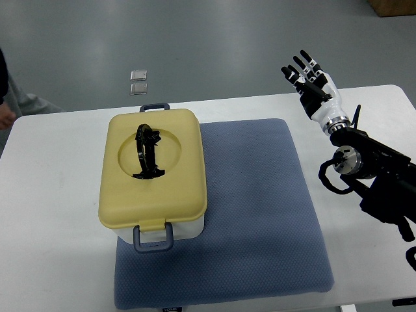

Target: Open white storage box with right hand

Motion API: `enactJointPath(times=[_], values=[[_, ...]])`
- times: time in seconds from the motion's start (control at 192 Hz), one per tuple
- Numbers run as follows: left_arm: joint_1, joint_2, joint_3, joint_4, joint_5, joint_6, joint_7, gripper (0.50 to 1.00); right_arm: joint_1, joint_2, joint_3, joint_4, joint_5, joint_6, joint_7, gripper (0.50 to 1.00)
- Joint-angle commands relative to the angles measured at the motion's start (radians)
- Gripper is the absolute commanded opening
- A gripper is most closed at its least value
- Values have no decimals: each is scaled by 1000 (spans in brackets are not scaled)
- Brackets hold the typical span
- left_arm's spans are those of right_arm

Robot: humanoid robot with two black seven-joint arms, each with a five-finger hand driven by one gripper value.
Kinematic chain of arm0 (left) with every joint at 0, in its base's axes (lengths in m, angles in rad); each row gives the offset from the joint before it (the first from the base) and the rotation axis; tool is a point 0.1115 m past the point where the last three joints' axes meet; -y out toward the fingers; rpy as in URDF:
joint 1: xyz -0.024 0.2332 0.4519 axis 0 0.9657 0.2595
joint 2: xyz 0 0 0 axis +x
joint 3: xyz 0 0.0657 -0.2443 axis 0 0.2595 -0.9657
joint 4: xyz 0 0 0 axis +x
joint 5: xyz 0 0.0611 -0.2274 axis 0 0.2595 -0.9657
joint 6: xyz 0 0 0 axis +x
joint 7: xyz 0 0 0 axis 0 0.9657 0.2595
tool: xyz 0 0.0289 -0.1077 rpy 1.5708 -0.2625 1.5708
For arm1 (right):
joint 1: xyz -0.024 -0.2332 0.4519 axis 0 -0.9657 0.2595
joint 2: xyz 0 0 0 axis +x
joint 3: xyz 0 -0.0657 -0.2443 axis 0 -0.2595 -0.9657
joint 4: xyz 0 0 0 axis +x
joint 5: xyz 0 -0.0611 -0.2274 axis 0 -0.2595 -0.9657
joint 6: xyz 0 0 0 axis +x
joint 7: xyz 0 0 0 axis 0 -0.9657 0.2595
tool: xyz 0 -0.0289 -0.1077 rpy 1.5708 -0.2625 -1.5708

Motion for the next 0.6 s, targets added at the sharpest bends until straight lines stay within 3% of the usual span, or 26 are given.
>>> enactJointPath(times=[0.0, 0.594], values=[[0, 0, 0, 0, 0, 0, 0, 1000, 0, 0, 0, 0, 0, 0, 0, 926], [0, 0, -1, 0, 0, 0, 0, 1000, 0, -2, 0, 0, 8, 5, 0, 926]])
